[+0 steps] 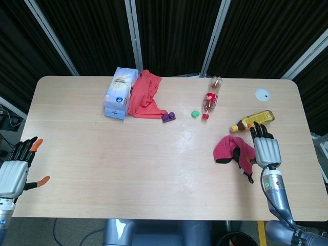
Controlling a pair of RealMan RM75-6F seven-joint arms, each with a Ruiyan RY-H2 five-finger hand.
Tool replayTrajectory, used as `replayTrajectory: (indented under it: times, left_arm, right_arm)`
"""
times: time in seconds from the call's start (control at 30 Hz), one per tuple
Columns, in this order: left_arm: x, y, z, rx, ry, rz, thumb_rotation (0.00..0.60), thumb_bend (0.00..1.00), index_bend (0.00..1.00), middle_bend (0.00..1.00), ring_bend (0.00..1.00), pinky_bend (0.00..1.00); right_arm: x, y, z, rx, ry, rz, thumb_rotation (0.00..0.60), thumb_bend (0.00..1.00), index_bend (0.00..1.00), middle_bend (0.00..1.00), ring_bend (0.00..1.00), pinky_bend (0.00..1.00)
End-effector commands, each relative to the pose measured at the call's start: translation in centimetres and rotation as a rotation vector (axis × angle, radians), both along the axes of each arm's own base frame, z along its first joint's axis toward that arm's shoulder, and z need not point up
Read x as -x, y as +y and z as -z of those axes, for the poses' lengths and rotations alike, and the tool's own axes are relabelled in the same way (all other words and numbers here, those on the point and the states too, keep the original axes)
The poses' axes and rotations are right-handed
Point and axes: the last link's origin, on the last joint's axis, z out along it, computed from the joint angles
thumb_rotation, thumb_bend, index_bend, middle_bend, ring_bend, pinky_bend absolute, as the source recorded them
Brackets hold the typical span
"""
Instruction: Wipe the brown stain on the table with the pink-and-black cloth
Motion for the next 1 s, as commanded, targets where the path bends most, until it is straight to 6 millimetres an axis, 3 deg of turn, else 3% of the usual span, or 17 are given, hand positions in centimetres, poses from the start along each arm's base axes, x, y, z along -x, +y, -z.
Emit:
replayTrajectory:
  times: [0.03, 0.3, 0.53, 0.8, 1.0]
  left_arm:
    - [0.0, 0.0, 0.0, 0.001, 0.0, 0.0, 0.6, 0.0, 0.0, 0.0, 0.0, 0.0]
    - [0.0, 0.0, -0.1, -0.005, -0.005, 0.007, 0.6, 0.0, 0.0, 0.0, 0.0, 0.0]
    - [-0.1, 0.0, -0.2, -0.012, -0.004, 0.024, 0.6, 0.0, 0.0, 0.0, 0.0, 0.0]
    - [0.0, 0.0, -0.2, -0.019, 0.016, 0.038, 0.6, 0.0, 0.0, 0.0, 0.0, 0.0]
    - [-0.1, -0.3, -0.2, -0.018, 0.038, 0.057, 0.6, 0.0, 0.0, 0.0, 0.0, 0.0]
  right_arm:
    - [-0.1, 0.6, -0.4, -0.012, 0.015, 0.006, 0.6, 0.0, 0.04, 0.0, 0.0, 0.19]
    - [-0.5, 3.8, -2.8, 0.031, -0.055, -0.041, 0.6, 0.0, 0.04, 0.0, 0.0, 0.17]
    - [1.5, 8.9, -5.7, 0.072, -0.05, -0.137, 0.6, 0.0, 0.03, 0.0, 0.0, 0.17]
    - [3.0, 13.0, -7.5, 0.118, -0.009, -0.231, 0.6, 0.0, 0.0, 0.0, 0.0, 0.13]
    - [3.0, 13.4, -7.4, 0.118, -0.035, -0.23, 0.6, 0.0, 0.0, 0.0, 0.0, 0.03]
